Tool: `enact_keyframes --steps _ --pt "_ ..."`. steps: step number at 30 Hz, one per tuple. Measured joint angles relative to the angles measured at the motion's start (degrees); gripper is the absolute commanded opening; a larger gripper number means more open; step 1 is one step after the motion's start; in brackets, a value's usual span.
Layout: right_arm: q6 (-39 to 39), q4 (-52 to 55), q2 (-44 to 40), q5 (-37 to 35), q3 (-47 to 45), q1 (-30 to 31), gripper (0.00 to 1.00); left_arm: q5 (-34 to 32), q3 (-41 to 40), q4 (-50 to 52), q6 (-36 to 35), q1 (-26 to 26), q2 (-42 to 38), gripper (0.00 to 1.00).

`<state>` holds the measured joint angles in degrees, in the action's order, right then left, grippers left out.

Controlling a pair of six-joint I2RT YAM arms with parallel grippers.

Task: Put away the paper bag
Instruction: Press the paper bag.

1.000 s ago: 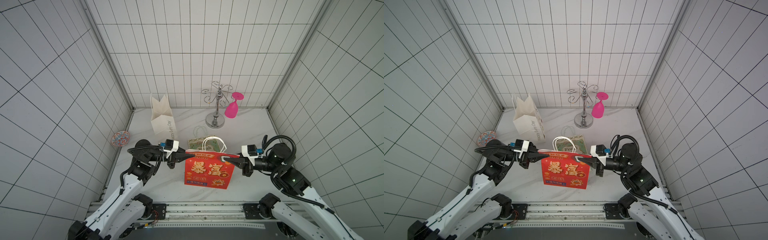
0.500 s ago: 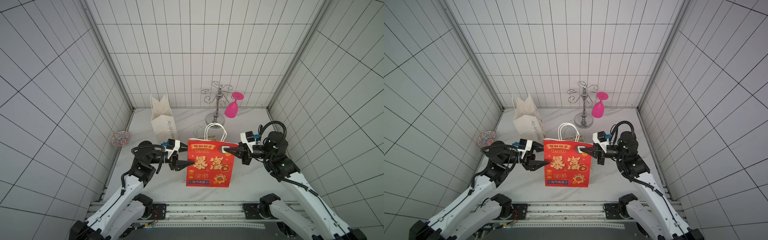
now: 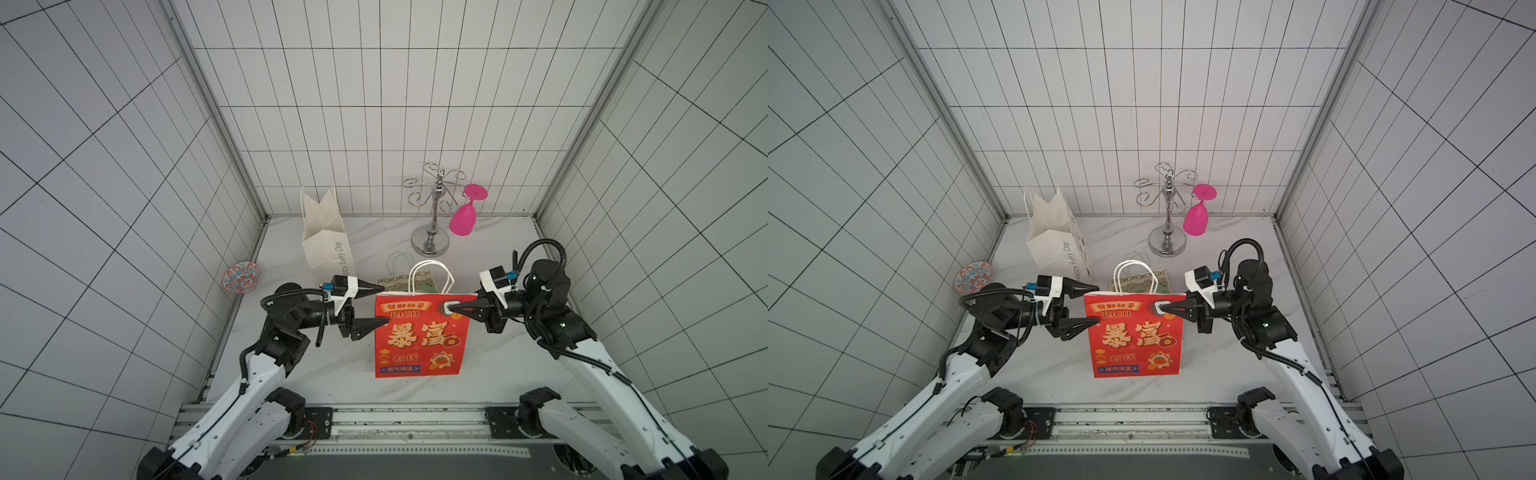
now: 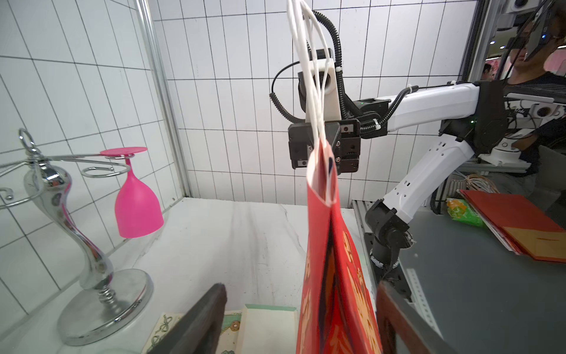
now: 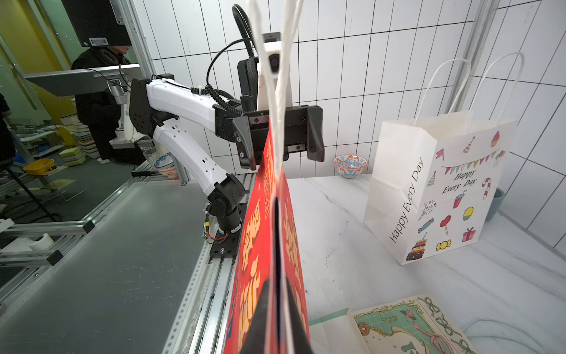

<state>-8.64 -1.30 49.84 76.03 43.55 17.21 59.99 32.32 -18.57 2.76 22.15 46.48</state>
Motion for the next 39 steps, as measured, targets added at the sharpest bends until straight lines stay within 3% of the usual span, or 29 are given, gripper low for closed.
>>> enact_keyframes --steps 8,17,23,25,27,30,32,34,35,37,39 --pt "-0.42 0.79 -0.83 1.73 0.0 -0.31 0.0 2.14 0.02 -1.88 1.36 3.93 2.16 0.86" --pt "-0.61 0.46 -2.03 -1.09 0.02 -0.35 0.0 2.56 0.0 -0.28 0.52 6.4 3.32 0.66" --pt "0.09 -1.14 -2.34 -3.54 0.02 -0.35 0.0 0.31 -0.02 3.13 -2.19 6.73 3.45 0.44" --pt "0.33 -1.33 -2.56 -4.24 0.02 -0.35 0.0 -0.24 0.0 3.56 -2.49 6.73 3.72 0.32" --pt "0.46 -1.49 -2.71 -5.01 0.02 -0.35 0.0 -0.5 0.04 3.93 -2.89 6.73 3.91 0.13" --pt "0.48 -1.55 -2.97 -5.77 0.02 -0.35 0.0 -0.85 0.13 4.26 -3.28 6.75 4.07 0.03" --pt "0.5 -1.55 -3.3 -6.34 0.02 -0.33 0.0 -0.96 0.13 4.26 -3.41 6.75 4.15 0.07" --pt "0.48 -1.53 -3.65 -6.86 0.02 -0.33 0.0 -1.27 0.15 4.35 -3.91 6.86 4.15 0.45" --pt "0.48 -1.57 -3.98 -7.32 0.02 -0.35 0.0 -1.53 0.15 4.87 -4.17 6.91 4.13 0.58" --pt "0.5 -1.66 -4.87 -8.15 0.02 -0.35 0.0 -2.56 0.15 6.56 -4.92 6.91 4.13 0.69" --pt "0.5 -1.95 -5.7 -8.66 0.02 -0.35 0.0 -3.34 0.11 7.85 -5.64 6.88 4.15 0.69"
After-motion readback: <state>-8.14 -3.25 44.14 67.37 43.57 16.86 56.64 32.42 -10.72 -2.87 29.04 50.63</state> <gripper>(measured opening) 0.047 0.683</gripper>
